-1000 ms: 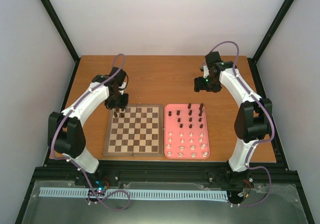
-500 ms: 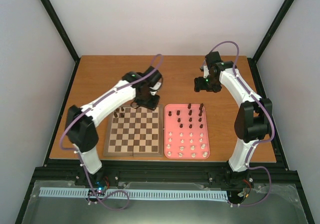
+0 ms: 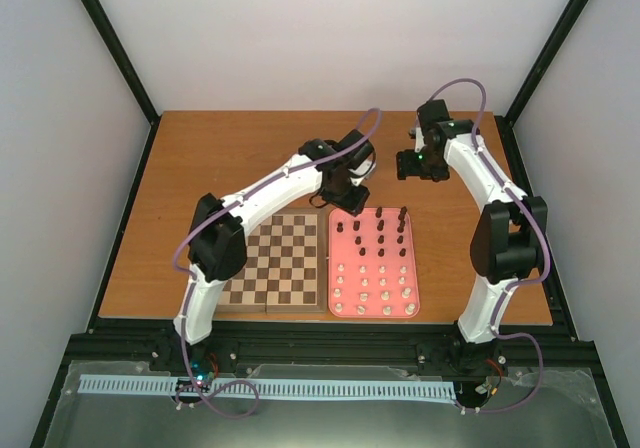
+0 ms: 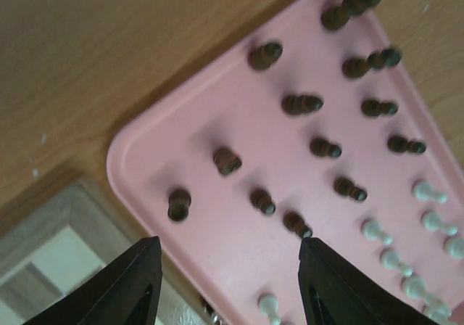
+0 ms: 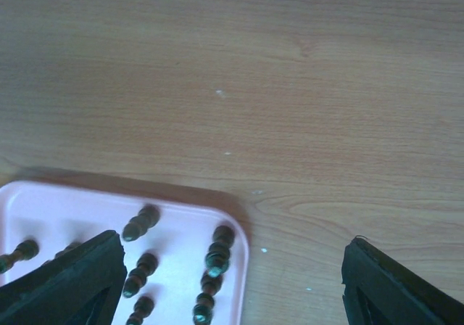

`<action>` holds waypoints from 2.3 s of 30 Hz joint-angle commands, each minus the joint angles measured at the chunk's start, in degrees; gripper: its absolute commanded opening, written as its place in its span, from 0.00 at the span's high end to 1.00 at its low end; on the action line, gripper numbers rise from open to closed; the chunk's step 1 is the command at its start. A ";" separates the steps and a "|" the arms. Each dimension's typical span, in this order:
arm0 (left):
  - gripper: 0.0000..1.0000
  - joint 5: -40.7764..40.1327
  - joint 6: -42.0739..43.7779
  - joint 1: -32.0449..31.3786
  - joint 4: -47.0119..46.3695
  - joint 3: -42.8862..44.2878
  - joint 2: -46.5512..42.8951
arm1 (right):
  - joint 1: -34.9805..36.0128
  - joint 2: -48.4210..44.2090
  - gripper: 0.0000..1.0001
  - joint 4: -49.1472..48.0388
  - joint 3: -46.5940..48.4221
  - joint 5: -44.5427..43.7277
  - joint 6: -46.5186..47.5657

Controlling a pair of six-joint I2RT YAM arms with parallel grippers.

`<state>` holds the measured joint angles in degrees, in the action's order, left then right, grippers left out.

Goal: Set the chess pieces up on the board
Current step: Pick up the chess piece from the storage box.

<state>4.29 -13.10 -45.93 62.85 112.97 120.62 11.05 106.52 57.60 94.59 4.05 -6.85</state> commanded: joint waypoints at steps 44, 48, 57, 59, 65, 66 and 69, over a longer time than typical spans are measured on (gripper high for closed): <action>0.54 9.59 -2.27 -0.37 -6.70 24.41 24.18 | -8.32 5.71 0.20 -1.18 2.59 0.07 -1.85; 0.54 9.24 -2.36 -0.34 -6.77 24.41 24.63 | -8.30 5.65 0.20 -1.27 2.54 0.27 -1.74; 0.63 8.94 -2.44 -0.39 -6.95 24.43 25.37 | -8.41 5.56 0.20 -1.32 2.32 0.77 -1.67; 0.63 8.82 -2.41 -0.39 -6.98 24.48 25.54 | -8.38 5.55 0.20 -1.31 2.23 0.87 -1.57; 0.63 8.30 -2.30 -0.39 -6.99 24.50 25.70 | -8.39 5.62 0.20 -1.36 2.09 1.05 -1.59; 0.63 8.20 -2.27 -0.39 -6.97 24.52 25.64 | -8.36 5.58 0.20 -1.35 2.09 1.09 -1.59; 0.70 7.75 -2.11 -0.38 -6.99 24.49 25.34 | -8.41 5.66 0.20 -1.35 2.04 1.13 -1.59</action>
<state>12.99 -15.18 -46.04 56.51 134.85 145.82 3.18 111.90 56.90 96.29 4.99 -8.82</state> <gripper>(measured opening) 0.345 0.802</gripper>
